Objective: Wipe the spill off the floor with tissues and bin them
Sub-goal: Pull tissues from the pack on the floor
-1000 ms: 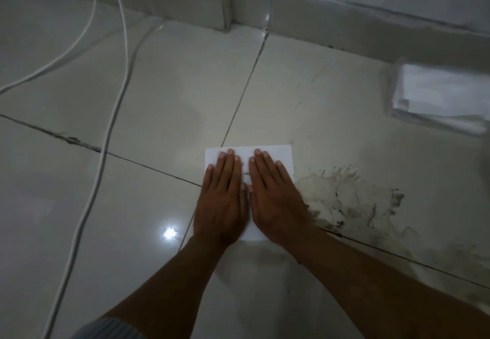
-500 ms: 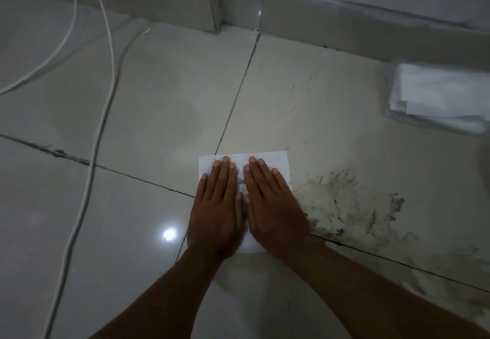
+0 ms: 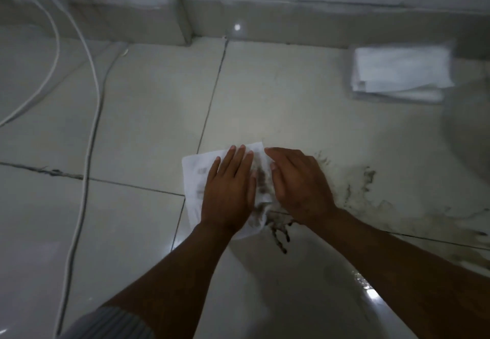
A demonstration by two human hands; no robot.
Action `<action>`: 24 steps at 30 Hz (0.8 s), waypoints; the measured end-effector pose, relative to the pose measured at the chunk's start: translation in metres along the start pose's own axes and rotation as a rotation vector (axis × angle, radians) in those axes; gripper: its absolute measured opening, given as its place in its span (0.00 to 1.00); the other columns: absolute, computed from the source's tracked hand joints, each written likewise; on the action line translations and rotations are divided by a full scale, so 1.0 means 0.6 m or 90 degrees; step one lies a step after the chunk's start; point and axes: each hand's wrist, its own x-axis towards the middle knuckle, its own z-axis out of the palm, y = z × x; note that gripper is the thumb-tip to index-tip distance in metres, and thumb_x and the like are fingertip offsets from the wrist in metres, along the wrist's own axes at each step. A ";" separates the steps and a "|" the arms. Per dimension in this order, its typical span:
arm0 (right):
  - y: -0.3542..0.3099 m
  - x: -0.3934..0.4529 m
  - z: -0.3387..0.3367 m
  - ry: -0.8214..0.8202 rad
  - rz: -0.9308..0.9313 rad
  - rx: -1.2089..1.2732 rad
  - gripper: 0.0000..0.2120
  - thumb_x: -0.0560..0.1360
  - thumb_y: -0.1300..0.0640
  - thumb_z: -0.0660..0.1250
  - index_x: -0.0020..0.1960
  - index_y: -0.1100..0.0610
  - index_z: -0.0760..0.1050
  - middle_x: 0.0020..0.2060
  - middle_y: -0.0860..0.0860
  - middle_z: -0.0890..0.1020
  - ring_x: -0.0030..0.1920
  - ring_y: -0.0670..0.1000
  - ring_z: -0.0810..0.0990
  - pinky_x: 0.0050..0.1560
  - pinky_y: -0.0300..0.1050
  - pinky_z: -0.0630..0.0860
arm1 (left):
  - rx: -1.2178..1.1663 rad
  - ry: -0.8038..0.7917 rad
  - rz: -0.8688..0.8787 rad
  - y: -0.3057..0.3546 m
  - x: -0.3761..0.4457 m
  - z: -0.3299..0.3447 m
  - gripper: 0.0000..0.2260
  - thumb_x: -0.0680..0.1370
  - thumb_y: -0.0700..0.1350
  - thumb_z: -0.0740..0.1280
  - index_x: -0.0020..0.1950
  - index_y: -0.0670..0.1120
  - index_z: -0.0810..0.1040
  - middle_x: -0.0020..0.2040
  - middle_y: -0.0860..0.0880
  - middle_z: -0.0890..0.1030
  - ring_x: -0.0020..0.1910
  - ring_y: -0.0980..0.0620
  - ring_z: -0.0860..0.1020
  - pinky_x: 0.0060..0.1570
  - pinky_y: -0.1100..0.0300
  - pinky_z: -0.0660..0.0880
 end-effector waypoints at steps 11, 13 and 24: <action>0.160 0.020 -0.120 0.127 0.150 -0.050 0.13 0.80 0.59 0.64 0.63 0.58 0.78 0.60 0.53 0.82 0.61 0.53 0.79 0.59 0.50 0.72 | -0.048 0.050 0.151 0.149 0.173 0.032 0.17 0.81 0.46 0.62 0.69 0.42 0.75 0.67 0.42 0.77 0.66 0.44 0.75 0.67 0.48 0.71; 0.193 0.023 -0.132 0.149 0.159 -0.064 0.13 0.79 0.59 0.64 0.63 0.58 0.78 0.60 0.54 0.82 0.60 0.54 0.79 0.58 0.52 0.75 | -0.051 0.044 0.164 0.180 0.212 0.047 0.18 0.82 0.47 0.61 0.70 0.43 0.74 0.69 0.43 0.76 0.68 0.45 0.73 0.68 0.49 0.70; 0.301 0.098 -0.153 0.064 0.162 -0.140 0.19 0.83 0.56 0.58 0.73 0.55 0.69 0.74 0.53 0.69 0.77 0.53 0.62 0.77 0.53 0.56 | -0.030 0.043 0.199 0.252 0.364 0.108 0.24 0.83 0.50 0.60 0.78 0.45 0.61 0.78 0.45 0.62 0.77 0.46 0.60 0.74 0.53 0.59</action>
